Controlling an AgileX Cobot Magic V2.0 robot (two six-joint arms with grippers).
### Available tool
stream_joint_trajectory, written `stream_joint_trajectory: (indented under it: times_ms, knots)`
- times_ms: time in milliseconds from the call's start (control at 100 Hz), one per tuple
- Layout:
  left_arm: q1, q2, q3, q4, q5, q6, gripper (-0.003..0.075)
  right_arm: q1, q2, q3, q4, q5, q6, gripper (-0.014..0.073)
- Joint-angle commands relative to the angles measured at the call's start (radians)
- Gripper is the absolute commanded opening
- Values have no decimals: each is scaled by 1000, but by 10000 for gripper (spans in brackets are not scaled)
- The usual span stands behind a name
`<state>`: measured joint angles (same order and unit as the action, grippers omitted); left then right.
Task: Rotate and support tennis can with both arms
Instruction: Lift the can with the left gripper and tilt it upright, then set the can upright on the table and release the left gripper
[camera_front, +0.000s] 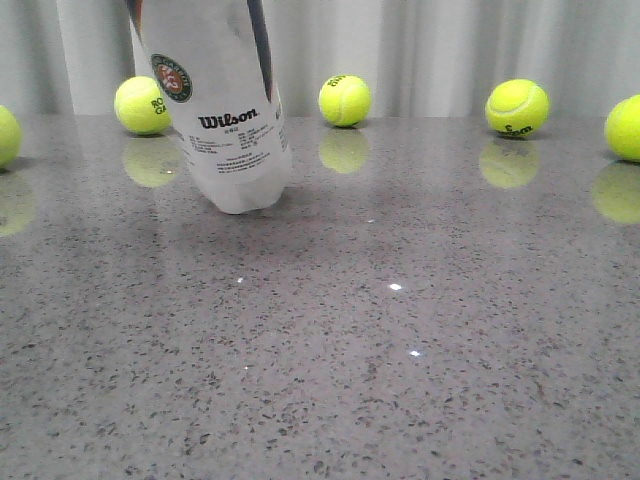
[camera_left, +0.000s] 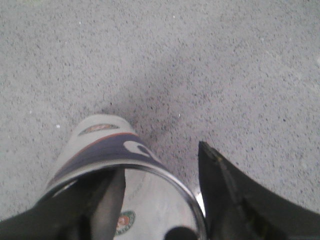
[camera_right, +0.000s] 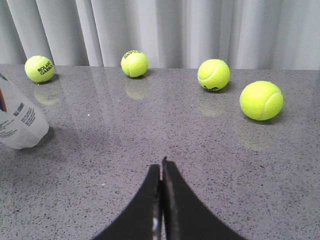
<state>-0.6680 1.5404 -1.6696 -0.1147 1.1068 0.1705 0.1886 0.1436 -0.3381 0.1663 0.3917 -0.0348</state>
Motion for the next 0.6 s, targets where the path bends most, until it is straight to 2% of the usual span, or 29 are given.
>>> stream_joint_trajectory:
  times_ms: [0, 250, 590]
  knots:
    - [0, -2, -82, -7, -70, 5, 343, -6, 9, -27, -6, -80, -1, -58]
    - [8, 100, -229, 25, -68, 12, 343, -6, 9, -27, -6, -80, -1, -58]
    - [21, 105, -250, 27, -86, 17, 321, -6, 9, -27, -6, -80, -1, -58]
